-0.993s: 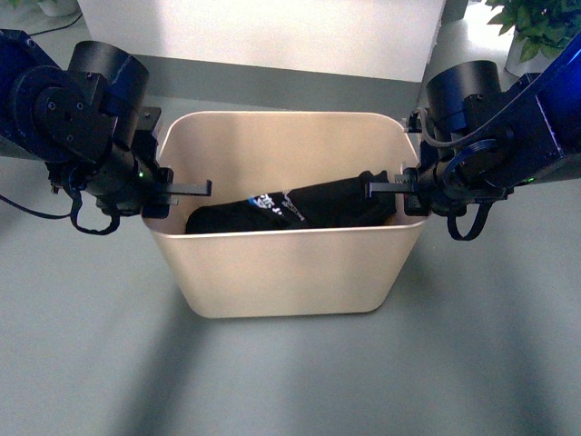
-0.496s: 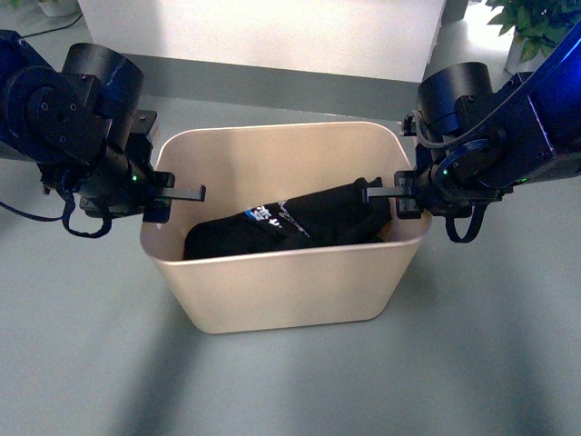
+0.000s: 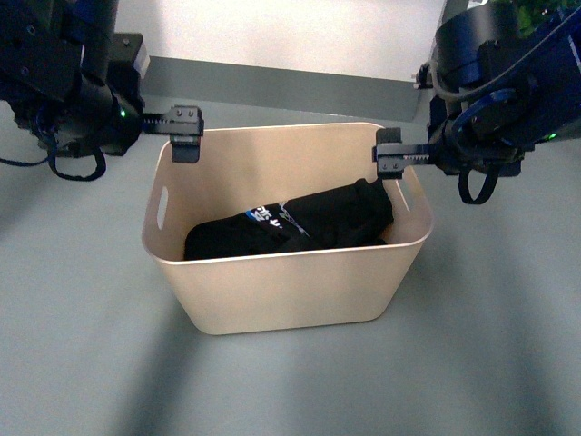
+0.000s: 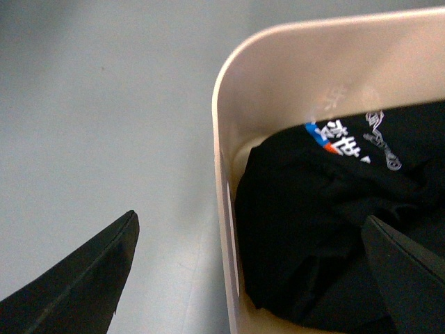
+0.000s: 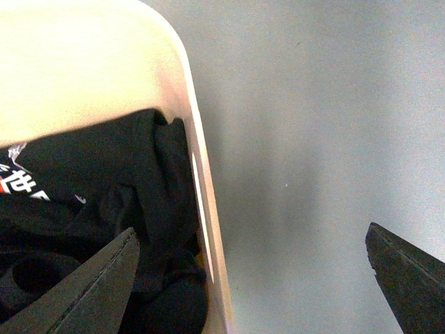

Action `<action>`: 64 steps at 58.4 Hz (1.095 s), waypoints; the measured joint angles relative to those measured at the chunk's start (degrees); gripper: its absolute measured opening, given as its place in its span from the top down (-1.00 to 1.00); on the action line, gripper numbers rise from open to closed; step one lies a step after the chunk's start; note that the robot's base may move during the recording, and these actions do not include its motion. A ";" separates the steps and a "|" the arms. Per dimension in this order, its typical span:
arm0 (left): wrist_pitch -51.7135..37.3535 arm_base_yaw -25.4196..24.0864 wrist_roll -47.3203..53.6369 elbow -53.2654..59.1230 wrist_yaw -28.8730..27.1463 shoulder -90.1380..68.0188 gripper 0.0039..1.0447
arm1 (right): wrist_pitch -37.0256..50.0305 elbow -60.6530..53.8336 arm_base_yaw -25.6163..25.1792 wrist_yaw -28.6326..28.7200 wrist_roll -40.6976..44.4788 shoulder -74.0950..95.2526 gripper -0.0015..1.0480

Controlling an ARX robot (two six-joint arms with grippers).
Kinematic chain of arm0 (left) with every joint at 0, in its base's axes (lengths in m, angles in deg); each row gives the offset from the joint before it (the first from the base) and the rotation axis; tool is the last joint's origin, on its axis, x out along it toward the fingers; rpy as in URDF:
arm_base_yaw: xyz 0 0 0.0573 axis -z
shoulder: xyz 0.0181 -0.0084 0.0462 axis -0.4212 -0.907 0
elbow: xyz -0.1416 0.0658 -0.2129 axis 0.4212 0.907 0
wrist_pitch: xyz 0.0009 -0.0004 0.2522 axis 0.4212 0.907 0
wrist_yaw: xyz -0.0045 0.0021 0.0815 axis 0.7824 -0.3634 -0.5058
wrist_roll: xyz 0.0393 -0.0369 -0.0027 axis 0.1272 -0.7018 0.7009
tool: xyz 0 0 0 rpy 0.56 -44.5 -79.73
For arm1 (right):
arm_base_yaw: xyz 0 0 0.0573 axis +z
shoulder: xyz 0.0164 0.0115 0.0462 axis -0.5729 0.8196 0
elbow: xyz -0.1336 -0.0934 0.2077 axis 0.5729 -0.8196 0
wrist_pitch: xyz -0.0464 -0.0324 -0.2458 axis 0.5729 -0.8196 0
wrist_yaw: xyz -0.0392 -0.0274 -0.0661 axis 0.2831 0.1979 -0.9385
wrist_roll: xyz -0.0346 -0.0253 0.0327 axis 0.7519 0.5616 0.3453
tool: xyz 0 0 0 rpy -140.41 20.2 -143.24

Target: Move hamper under clothes hanger

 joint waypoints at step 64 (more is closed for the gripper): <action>-51.10 -2.38 2.29 52.09 4.17 44.57 0.94 | 56.33 -56.15 -2.69 4.37 7.54 -44.70 0.59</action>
